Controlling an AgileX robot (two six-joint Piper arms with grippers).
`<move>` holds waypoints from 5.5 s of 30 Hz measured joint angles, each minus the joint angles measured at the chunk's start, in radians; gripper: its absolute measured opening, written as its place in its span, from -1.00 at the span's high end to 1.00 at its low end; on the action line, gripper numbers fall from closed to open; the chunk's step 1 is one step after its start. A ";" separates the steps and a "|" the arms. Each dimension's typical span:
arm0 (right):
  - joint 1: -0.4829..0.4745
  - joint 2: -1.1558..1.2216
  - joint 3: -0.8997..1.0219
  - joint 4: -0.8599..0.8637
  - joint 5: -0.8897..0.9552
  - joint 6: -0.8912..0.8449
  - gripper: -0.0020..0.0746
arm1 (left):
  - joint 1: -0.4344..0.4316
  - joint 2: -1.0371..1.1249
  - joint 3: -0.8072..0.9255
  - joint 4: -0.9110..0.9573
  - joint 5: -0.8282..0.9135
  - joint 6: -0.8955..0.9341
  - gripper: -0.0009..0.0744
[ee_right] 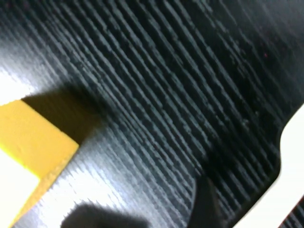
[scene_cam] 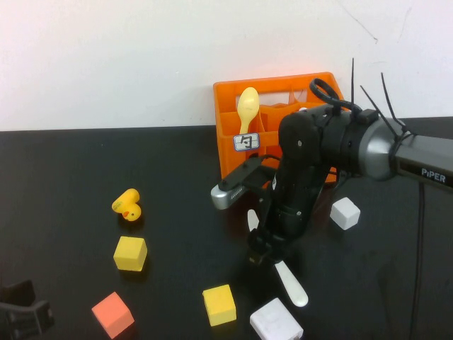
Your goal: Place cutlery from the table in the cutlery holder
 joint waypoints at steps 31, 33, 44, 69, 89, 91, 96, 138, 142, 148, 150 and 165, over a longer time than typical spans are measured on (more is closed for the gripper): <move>0.074 0.037 -0.018 -0.160 0.000 0.159 -0.09 | 0.000 0.000 0.000 -0.010 0.000 0.000 0.98; 0.074 0.037 -0.018 -0.173 -0.003 0.159 0.09 | 0.000 0.000 0.000 -0.010 0.000 0.000 0.98; 0.070 0.039 -0.026 -0.196 -0.008 0.157 0.66 | 0.000 0.000 0.000 -0.012 0.000 0.000 0.98; 0.076 -0.373 -0.021 -0.041 -0.273 0.067 0.66 | 0.000 0.000 0.000 -0.012 0.000 0.000 0.98; -0.147 -0.536 0.349 -0.331 -1.022 0.342 0.66 | 0.000 0.000 0.000 -0.012 -0.002 0.000 0.98; -0.173 -0.536 0.391 -0.320 -1.124 0.344 0.66 | 0.000 0.000 0.000 -0.012 -0.002 0.000 0.98; -0.191 -0.521 0.442 -0.305 -1.344 0.340 0.66 | 0.000 0.000 0.000 -0.012 -0.002 0.000 0.98; -0.193 -0.232 0.449 0.058 -1.562 0.060 0.01 | 0.000 0.000 0.000 0.007 -0.002 0.000 0.98; -0.193 -0.295 0.450 0.045 -1.559 0.060 0.01 | 0.000 -0.002 0.000 0.012 -0.015 0.000 0.98; -0.179 -0.520 0.452 -0.165 -1.332 0.055 0.51 | 0.000 -0.128 0.000 0.094 -0.022 0.025 0.98; -0.164 -0.609 0.452 -0.249 -1.188 0.053 0.74 | 0.000 -0.197 0.000 0.133 -0.022 0.020 0.98; -0.067 -1.364 0.883 -0.344 -0.565 0.029 0.95 | 0.000 -0.558 0.174 0.147 -0.084 0.020 0.98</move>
